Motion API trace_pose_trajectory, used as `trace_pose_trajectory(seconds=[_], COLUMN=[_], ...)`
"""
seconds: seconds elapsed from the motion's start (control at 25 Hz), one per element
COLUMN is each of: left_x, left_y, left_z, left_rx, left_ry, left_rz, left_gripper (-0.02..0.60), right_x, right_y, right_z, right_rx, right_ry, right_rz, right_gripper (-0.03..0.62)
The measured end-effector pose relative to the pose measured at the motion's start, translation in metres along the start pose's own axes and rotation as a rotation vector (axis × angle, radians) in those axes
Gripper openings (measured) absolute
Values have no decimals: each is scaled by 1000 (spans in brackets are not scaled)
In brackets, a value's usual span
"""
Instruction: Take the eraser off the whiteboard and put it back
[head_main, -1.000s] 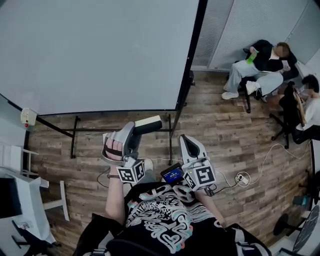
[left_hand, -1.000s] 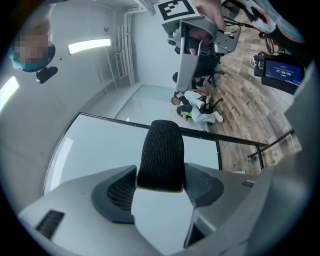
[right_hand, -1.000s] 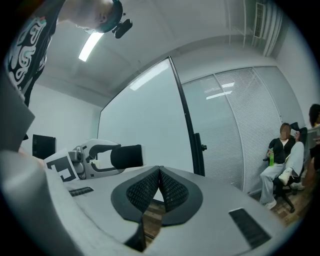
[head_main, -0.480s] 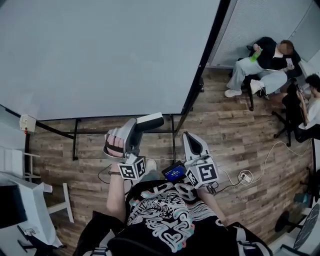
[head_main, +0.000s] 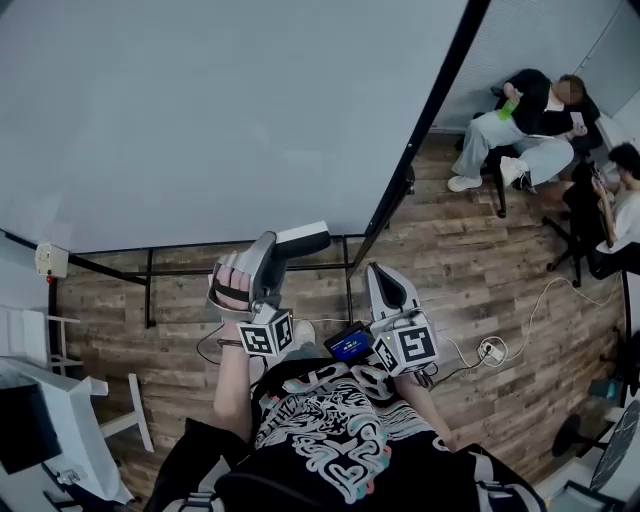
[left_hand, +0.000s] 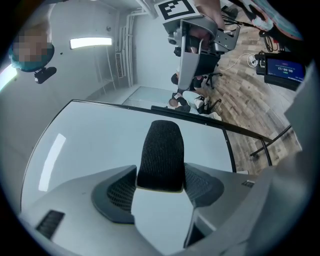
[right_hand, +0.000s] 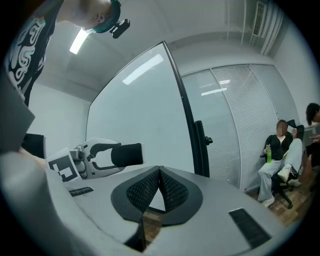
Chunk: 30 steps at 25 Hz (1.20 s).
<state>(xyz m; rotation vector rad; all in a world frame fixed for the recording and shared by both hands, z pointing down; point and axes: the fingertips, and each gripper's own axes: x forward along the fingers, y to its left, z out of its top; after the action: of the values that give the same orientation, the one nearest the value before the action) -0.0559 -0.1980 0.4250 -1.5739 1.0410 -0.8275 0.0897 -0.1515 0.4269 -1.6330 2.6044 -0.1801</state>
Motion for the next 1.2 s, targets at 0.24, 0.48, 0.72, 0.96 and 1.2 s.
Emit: trace_pose_trajectory(seconds=[0.24, 0.48, 0.72, 0.96, 1.2], left_x=[12, 22, 31, 36, 43], left_y=[-2, -1, -1, 0, -1], left_z=[-3, -10, -18, -25, -28], left_rx=[7, 2, -3, -6, -7], left_ry=[-25, -33, -40, -43, -46], left_rz=[-6, -11, -10, -8, -16], left_gripper=[288, 289, 290, 288, 289], right_x=[4, 15, 24, 32, 39], right_y=[0, 0, -1, -2, -8], right_z=[-4, -6, -8, -9, -8], right_rx=[3, 1, 0, -2, -1], right_ry=[16, 24, 30, 33, 32], right_rz=[-18, -21, -28, -32, -42], right_gripper=[18, 18, 18, 18, 18])
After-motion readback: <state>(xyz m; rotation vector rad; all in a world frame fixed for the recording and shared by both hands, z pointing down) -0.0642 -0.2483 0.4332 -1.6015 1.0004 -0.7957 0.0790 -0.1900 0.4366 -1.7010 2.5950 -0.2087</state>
